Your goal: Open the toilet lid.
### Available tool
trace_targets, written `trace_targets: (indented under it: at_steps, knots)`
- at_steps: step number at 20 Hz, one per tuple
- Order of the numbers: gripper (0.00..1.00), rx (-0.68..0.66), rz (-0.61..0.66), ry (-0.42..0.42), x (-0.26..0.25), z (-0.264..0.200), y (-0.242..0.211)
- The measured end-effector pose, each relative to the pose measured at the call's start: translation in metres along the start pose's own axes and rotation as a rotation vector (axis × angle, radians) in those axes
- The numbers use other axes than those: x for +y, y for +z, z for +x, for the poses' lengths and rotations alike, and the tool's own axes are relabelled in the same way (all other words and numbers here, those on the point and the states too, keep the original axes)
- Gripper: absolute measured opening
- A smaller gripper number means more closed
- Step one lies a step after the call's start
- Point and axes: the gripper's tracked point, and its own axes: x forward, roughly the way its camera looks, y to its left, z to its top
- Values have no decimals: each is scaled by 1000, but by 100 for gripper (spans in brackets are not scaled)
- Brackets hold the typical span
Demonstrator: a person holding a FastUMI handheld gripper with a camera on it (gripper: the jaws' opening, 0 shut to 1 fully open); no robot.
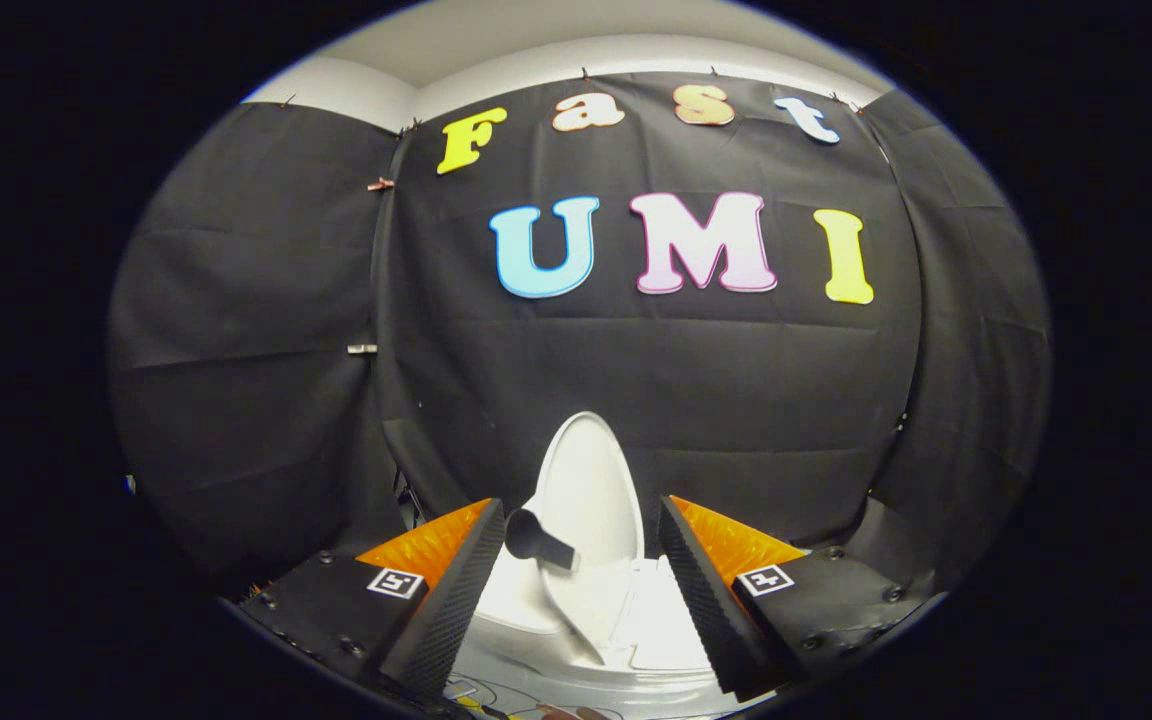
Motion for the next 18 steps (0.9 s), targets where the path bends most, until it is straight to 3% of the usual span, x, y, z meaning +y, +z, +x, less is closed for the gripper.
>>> trace_targets:
  at_steps: [7,13,18]
  knots:
    - [97,-132,-39,-34,-87,-87,74]
    - [97,-190,-108,-53,-148,-163,105]
    - [97,-238,-84,-75,-184,-221,119]
